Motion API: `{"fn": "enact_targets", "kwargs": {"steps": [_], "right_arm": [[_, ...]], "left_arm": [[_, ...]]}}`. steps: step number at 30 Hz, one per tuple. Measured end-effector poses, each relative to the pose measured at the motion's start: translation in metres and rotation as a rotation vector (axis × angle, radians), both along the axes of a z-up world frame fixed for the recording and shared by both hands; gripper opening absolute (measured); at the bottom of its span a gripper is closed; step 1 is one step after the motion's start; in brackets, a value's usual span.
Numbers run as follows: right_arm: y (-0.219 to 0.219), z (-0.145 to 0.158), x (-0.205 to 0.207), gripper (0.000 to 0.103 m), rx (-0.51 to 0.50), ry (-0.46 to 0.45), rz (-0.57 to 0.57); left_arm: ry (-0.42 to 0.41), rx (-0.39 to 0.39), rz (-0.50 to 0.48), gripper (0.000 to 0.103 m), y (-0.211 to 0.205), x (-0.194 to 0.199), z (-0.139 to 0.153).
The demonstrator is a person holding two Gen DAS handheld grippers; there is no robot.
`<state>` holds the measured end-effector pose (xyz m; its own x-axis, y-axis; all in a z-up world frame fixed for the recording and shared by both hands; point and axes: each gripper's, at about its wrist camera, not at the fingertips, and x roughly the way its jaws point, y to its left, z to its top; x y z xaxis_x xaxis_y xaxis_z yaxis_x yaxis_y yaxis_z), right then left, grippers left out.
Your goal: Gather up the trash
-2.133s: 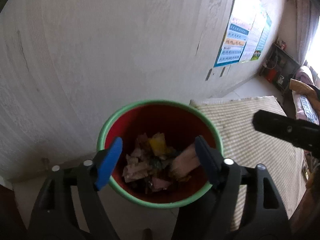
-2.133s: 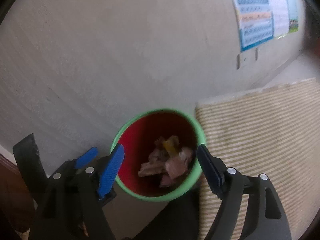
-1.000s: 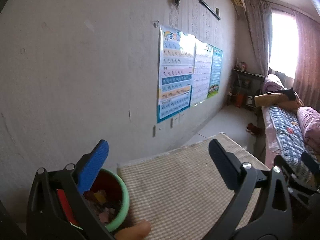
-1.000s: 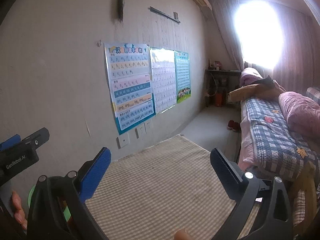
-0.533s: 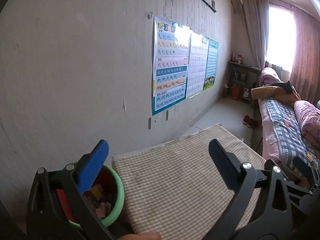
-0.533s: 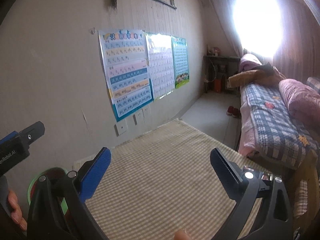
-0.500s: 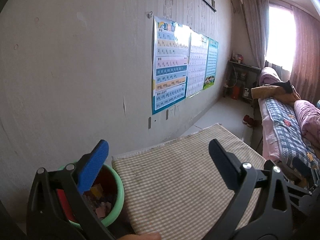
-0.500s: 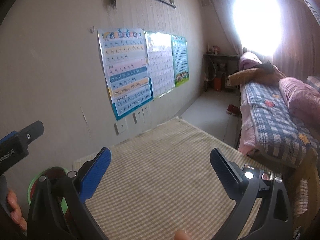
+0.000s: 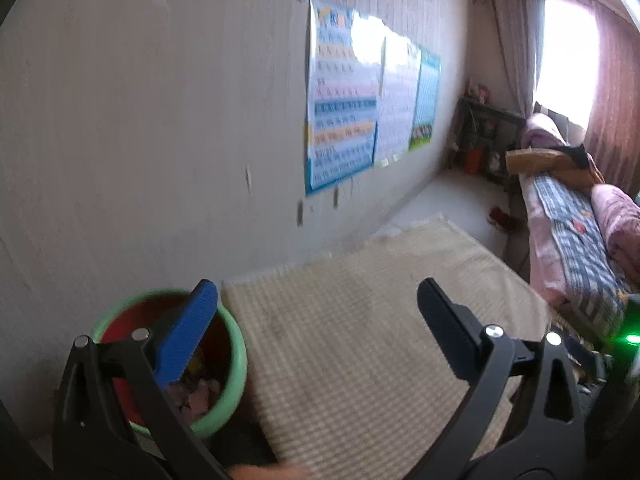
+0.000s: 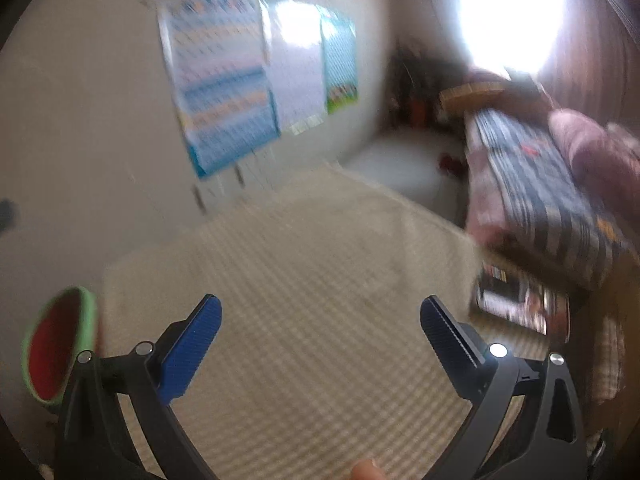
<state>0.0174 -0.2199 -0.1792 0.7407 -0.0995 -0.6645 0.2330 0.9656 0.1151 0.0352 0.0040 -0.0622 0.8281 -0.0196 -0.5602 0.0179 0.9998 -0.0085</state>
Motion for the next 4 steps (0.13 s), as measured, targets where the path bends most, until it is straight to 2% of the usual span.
{"fn": "enact_targets", "kwargs": {"steps": [4], "right_arm": [[-0.034,-0.058,0.018,0.096,0.018,0.134,-0.087]], "left_arm": [[0.068,0.001,-0.004,0.098,0.008,-0.002,-0.021]]}}
